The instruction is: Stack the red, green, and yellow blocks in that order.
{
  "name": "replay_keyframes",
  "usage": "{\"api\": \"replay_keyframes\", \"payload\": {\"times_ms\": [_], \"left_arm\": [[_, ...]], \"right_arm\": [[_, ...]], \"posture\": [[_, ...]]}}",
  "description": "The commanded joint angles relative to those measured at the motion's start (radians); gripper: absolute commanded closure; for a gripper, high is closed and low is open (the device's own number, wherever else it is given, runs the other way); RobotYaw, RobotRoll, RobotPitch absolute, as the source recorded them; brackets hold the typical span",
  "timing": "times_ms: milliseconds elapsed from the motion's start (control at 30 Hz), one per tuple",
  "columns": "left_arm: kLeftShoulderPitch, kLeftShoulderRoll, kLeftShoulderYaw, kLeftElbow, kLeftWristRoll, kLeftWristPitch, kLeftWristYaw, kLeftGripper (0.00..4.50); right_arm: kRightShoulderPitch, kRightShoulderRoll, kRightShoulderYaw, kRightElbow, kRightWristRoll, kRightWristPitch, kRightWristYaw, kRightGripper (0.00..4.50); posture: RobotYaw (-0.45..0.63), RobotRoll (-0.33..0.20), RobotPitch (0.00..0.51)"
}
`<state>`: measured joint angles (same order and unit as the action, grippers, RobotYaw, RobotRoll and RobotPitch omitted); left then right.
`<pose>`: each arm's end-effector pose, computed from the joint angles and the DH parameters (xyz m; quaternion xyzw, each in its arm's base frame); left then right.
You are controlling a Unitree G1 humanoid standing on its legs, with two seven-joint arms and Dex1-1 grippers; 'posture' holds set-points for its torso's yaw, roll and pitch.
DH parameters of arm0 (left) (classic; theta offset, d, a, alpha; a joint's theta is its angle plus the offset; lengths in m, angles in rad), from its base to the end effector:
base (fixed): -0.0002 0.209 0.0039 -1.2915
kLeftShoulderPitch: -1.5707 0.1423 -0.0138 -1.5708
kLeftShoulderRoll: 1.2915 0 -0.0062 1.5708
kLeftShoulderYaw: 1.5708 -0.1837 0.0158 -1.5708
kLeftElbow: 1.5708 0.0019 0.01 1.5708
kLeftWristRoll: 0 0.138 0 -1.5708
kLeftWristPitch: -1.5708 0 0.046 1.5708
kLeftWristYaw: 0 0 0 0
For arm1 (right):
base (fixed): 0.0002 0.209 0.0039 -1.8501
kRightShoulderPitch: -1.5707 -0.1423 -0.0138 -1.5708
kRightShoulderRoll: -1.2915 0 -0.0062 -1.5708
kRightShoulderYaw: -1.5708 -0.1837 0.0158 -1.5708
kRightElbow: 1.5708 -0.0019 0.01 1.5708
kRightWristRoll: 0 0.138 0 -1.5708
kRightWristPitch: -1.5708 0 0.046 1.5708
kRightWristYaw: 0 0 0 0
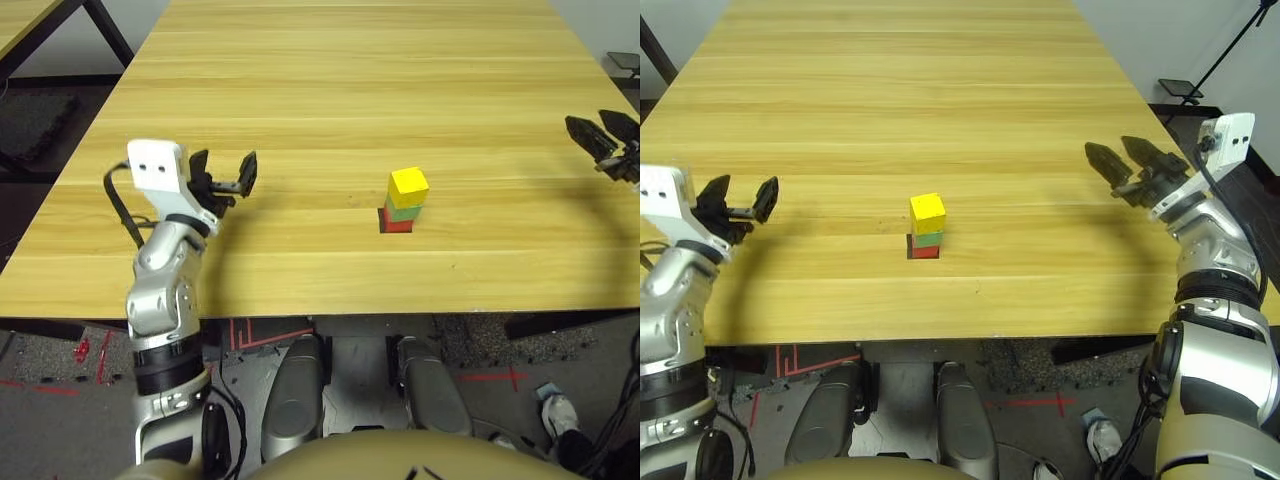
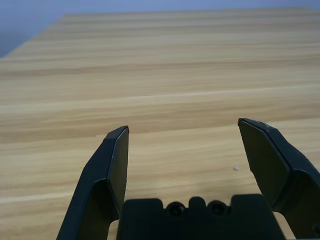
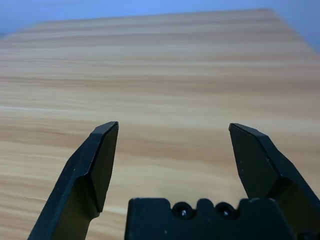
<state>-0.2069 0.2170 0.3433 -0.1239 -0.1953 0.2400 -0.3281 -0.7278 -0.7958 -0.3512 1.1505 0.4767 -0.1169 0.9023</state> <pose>0.2290 0.2393 0.1145 0.0001 -0.0754 -0.0362 0.9965 0.2637 -0.3854 0.1402 0.0452 -0.0457 0.0999 0.9929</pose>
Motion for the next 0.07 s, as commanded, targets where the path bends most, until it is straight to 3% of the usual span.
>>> {"api": "replay_keyframes", "payload": {"times_ms": [33,67], "left_arm": [[0.002,-0.002,-0.021,0.065,0.015,-0.092,0.021,0.03],[-0.001,0.0,-0.024,0.084,0.017,-0.11,0.027,0.03]], "right_arm": [[0.034,-0.001,-0.04,0.038,-0.025,-0.054,-0.058,0.0],[0.041,-0.001,-0.05,0.044,-0.029,-0.063,-0.075,0.0]], "posture": [[0.11,-0.029,0.152],[0.11,-0.032,0.151]]}}
